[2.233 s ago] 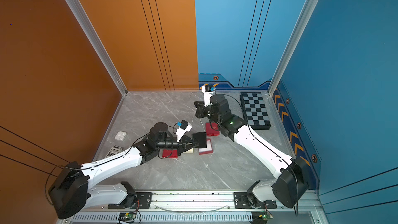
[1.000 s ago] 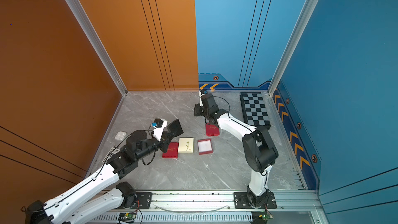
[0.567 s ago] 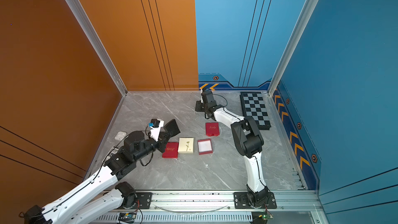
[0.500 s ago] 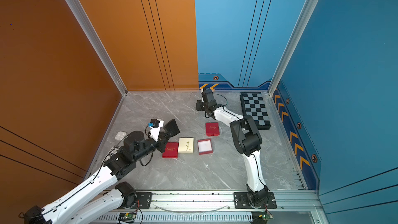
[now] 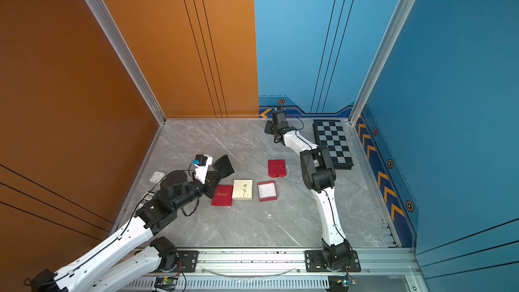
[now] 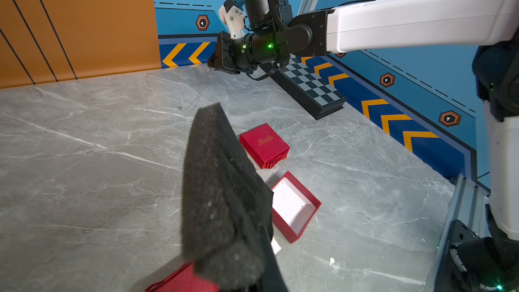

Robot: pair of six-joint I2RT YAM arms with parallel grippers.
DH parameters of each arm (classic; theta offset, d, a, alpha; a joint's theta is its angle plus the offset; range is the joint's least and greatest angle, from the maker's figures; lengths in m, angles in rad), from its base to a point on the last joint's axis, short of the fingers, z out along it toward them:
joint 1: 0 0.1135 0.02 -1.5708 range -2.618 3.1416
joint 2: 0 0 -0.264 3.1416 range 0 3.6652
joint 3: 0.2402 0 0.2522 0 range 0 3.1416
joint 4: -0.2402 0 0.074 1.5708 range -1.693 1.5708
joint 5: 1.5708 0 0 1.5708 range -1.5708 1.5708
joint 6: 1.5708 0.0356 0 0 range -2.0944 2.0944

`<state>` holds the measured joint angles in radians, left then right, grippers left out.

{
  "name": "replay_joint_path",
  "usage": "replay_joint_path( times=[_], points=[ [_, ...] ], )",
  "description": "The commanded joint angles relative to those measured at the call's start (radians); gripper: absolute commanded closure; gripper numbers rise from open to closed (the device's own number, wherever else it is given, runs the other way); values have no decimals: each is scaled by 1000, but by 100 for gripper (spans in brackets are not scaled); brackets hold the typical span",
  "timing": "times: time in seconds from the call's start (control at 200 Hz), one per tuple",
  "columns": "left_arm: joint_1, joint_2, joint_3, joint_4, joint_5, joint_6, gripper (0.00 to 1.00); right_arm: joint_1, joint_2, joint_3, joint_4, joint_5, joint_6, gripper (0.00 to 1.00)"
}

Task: Take the necklace out of the lift-off lid jewelry box
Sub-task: Place the necklace at the center of the board.

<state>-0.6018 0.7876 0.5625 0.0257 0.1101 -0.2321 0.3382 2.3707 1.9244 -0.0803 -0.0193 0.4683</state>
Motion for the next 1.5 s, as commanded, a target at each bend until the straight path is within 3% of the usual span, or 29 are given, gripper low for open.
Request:
replay_joint_path(
  times=[0.0, 0.17, 0.561, 0.636, 0.791, 1.181, 1.346, 1.491],
  points=[
    [10, 5, -4, 4, 25, -7, 100, -21, 32, 45, -61, 37, 21, 100],
    [12, 20, -3, 21, 39, -13, 100, -42, 63, 81, -92, 25, 19, 100],
    [13, 104, 18, 103, 80, -35, 100, -51, -27, 12, -108, 2, -20, 69],
    [13, 138, 36, 110, 90, -35, 100, -54, -71, -26, -108, -7, -29, 67],
    [18, 221, 78, 150, 123, -49, 100, -43, -229, -192, -94, -69, -44, 63],
    [78, 483, 197, 295, 331, -150, 100, 47, -718, -649, -35, -297, -30, 50],
    [92, 549, 235, 344, 412, -179, 100, 88, -845, -818, 116, -418, 65, 40],
    [99, 579, 235, 417, 476, -218, 100, 138, -911, -896, 183, -450, 104, 36]
  ],
)
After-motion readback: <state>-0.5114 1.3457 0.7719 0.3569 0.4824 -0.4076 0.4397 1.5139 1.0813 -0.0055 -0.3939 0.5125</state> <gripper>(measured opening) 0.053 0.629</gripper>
